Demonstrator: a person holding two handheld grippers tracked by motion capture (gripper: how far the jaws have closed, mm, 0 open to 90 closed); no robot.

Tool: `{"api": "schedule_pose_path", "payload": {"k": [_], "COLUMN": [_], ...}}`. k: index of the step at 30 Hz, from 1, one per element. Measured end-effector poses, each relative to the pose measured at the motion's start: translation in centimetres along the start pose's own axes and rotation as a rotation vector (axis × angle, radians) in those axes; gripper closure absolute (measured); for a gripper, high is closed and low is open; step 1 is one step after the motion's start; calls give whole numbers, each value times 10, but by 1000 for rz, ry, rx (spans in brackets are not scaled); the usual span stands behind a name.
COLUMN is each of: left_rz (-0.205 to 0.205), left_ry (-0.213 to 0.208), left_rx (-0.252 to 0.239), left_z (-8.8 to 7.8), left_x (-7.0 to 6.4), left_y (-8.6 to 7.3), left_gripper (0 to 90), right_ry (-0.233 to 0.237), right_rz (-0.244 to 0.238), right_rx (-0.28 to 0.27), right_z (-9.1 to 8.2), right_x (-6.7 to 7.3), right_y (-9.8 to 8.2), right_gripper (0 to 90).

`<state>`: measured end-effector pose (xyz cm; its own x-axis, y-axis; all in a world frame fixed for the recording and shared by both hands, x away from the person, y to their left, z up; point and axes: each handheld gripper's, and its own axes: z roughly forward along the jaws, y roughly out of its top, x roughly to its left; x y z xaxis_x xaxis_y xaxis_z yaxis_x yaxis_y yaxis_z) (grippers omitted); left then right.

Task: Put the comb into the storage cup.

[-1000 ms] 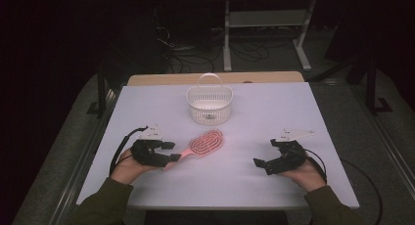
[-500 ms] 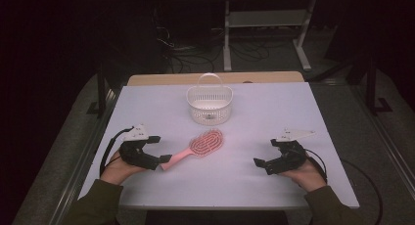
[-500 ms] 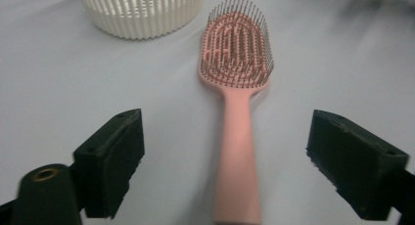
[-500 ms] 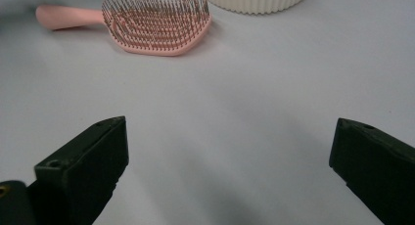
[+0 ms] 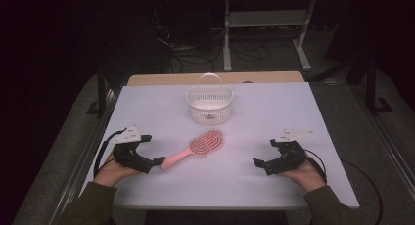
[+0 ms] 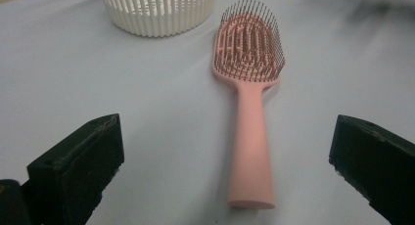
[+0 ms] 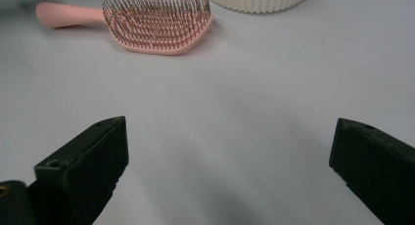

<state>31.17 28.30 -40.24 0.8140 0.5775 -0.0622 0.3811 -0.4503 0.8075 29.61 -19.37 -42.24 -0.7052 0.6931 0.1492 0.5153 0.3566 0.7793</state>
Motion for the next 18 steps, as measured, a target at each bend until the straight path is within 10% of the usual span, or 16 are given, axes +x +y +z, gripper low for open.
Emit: {"api": "schedule_pose_path", "payload": {"k": [18], "left_rz": [-7], "left_ry": [6], "left_rx": [-5], "left_z": [1], "left_x": [0], "left_y": [5], "left_gripper": [0], "right_ry": [-3], "right_rz": [-3], "right_rx": [-3], "right_z": [0], "right_x": [-1], "right_y": [0], "right_gripper": [7]}}
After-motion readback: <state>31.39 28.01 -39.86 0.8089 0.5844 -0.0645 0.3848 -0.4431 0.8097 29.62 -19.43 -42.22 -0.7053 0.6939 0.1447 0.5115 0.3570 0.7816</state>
